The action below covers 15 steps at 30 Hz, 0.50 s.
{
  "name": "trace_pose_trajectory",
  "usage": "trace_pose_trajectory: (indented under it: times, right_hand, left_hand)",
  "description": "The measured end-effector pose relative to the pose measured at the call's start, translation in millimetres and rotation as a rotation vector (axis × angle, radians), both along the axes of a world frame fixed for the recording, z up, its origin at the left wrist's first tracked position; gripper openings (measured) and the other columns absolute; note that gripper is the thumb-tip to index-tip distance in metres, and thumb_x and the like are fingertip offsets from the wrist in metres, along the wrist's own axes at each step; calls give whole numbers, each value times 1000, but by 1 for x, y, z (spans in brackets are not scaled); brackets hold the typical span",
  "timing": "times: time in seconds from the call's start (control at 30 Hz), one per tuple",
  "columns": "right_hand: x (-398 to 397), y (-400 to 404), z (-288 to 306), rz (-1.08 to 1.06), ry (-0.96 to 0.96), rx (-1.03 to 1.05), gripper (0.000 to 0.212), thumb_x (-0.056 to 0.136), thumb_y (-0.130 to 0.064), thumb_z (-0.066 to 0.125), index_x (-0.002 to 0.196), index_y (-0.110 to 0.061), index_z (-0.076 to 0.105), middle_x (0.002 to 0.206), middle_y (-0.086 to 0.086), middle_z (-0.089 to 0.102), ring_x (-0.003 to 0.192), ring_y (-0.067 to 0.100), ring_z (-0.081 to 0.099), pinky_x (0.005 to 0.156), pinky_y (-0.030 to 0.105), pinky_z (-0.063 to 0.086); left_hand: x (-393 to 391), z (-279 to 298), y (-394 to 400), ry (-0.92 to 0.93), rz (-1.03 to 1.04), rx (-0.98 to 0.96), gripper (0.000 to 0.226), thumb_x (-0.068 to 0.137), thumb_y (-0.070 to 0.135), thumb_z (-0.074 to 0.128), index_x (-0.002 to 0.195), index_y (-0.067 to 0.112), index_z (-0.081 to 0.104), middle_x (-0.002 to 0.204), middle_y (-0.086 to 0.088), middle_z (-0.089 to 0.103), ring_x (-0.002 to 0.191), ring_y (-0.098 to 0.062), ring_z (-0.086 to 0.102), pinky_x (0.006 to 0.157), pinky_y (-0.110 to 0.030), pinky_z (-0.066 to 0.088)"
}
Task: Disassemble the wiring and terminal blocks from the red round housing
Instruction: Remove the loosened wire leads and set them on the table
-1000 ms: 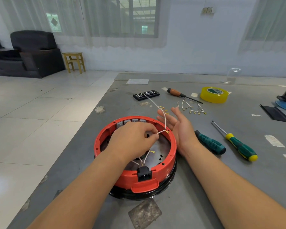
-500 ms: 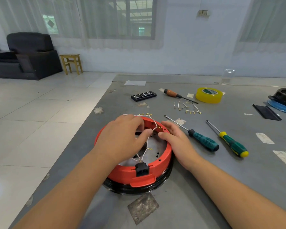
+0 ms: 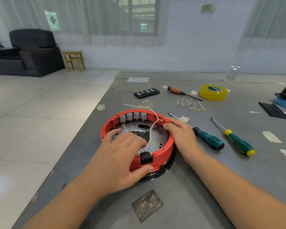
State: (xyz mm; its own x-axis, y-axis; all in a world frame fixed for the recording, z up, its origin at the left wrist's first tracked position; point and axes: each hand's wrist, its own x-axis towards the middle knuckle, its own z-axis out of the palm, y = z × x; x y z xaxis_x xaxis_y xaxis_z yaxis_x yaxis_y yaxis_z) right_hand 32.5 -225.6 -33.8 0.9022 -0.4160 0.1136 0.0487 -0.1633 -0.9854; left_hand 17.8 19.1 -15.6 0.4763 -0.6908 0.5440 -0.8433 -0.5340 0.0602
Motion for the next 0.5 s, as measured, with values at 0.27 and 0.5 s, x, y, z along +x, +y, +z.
trace_pose_trajectory:
  times: [0.27, 0.5]
  right_hand:
    - [2, 1, -2, -11, -16, -56, 31, 79, -41, 60, 103, -54, 75, 96, -12, 78, 83, 15, 71, 91, 43, 57]
    - [-2, 2, 0, 7, -60, -40, 24, 92, -37, 61, 106, -46, 77, 106, -18, 76, 104, 5, 70, 104, 39, 51]
  left_hand:
    - [-6, -3, -4, 39, 264, -25, 54, 84, 78, 49, 88, 27, 63, 96, 12, 59, 100, -19, 58, 100, -38, 32]
    - [3, -12, 1, 160, 159, -14, 58, 86, 81, 41, 91, 29, 67, 83, 20, 53, 90, -8, 47, 100, -34, 27]
